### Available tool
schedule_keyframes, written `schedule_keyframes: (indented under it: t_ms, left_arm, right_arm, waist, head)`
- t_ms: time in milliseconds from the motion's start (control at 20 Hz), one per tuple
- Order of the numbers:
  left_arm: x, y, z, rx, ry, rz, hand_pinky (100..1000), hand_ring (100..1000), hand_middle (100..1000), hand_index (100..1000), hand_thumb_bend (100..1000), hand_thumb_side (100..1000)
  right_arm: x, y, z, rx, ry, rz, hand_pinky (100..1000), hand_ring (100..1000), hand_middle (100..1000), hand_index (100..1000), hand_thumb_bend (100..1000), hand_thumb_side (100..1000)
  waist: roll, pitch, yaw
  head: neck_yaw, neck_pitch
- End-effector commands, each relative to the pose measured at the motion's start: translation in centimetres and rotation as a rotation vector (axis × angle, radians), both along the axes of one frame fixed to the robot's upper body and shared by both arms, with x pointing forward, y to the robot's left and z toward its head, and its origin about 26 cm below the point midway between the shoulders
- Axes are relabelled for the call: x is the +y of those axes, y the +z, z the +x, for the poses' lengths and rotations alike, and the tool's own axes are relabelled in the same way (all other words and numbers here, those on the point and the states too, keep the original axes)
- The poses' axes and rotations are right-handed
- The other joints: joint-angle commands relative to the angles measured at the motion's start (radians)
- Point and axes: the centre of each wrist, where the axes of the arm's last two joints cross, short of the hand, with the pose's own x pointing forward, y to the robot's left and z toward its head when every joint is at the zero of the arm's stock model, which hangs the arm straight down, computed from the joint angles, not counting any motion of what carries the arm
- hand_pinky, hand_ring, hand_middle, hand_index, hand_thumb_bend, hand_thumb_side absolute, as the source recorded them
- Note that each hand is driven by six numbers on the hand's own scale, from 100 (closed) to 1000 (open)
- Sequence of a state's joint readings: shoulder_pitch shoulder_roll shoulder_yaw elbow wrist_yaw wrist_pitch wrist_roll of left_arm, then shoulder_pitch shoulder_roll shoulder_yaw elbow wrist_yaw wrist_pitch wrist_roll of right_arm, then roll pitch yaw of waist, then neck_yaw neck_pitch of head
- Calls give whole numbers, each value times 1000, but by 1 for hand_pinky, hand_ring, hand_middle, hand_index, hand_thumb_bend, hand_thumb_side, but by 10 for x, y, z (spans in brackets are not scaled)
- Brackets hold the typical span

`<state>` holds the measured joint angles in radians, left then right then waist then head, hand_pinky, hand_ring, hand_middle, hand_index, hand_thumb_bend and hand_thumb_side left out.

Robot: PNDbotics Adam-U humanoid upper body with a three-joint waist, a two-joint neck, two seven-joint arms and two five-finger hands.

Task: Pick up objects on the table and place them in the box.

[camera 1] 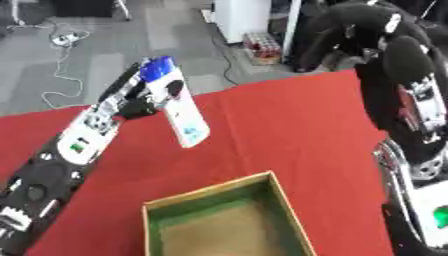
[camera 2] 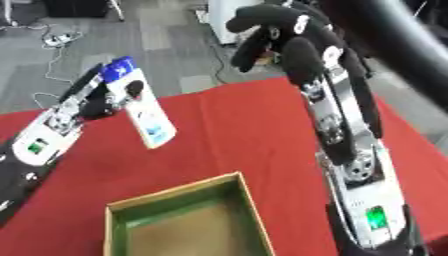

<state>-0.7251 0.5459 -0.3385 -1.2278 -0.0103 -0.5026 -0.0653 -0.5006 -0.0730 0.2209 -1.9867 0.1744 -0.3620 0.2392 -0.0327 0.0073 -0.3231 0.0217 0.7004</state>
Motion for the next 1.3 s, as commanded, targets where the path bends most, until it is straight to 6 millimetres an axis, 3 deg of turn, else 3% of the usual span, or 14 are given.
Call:
schedule_keyframes:
  t_ms: [50, 350, 550, 1000, 1100, 1150, 1200, 1250, 1300]
  left_arm:
    - [-10, 25, -13, -31, -100, 75, 100, 100, 100, 216, 172, 739]
    - [-44, 31, -38, 27, -300, 159, 100, 100, 100, 218, 169, 747]
    - [-56, 28, -45, 122, -397, 168, 100, 100, 100, 220, 170, 759]
    - [-60, 15, -51, 410, -609, 246, 100, 100, 100, 238, 172, 792]
    - [-60, 12, -51, 485, -674, 270, 100, 100, 100, 278, 172, 817]
    - [-60, 12, -51, 514, -705, 275, 100, 255, 202, 544, 136, 952]
    - [-59, 12, -51, 530, -733, 283, 100, 255, 202, 544, 136, 952]
    - [-58, 13, -51, 537, -751, 301, 422, 603, 514, 737, 160, 1000]
    - [-57, 15, -50, 534, -762, 327, 450, 625, 533, 746, 161, 1000]
  right_arm:
    - [-4, 5, -1, -31, -4, -3, 460, 530, 672, 801, 100, 1000]
    - [-4, 6, -1, -43, -8, -11, 461, 532, 673, 800, 100, 1000]
    - [-4, 8, -1, -27, -37, -11, 460, 529, 671, 802, 100, 1000]
    - [3, 10, -3, 12, -57, -11, 454, 523, 670, 805, 100, 1000]
    - [3, 9, -3, 15, -54, -10, 454, 523, 670, 805, 100, 1000]
    - [4, 10, -3, 16, -52, -10, 454, 523, 670, 806, 100, 1000]
    - [4, 10, -3, 18, -49, -9, 454, 523, 670, 806, 100, 1000]
    - [5, 9, -4, 19, -47, -9, 454, 523, 670, 806, 100, 1000]
    - [5, 9, -4, 21, -44, -9, 454, 523, 670, 806, 100, 1000]
  waist:
    - [4, -15, 3]
    - [5, -19, 4]
    - [7, -19, 1]
    - [9, -19, 0]
    - [9, -19, 1]
    - [8, -20, 1]
    - [8, -20, 1]
    - [8, -20, 1]
    - [8, -20, 1]
  head:
    - [-19, 4]
    - [3, 13]
    - [7, 16]
    - [9, 22]
    - [9, 22]
    - [9, 22]
    - [9, 22]
    - [8, 23]
    - [8, 23]
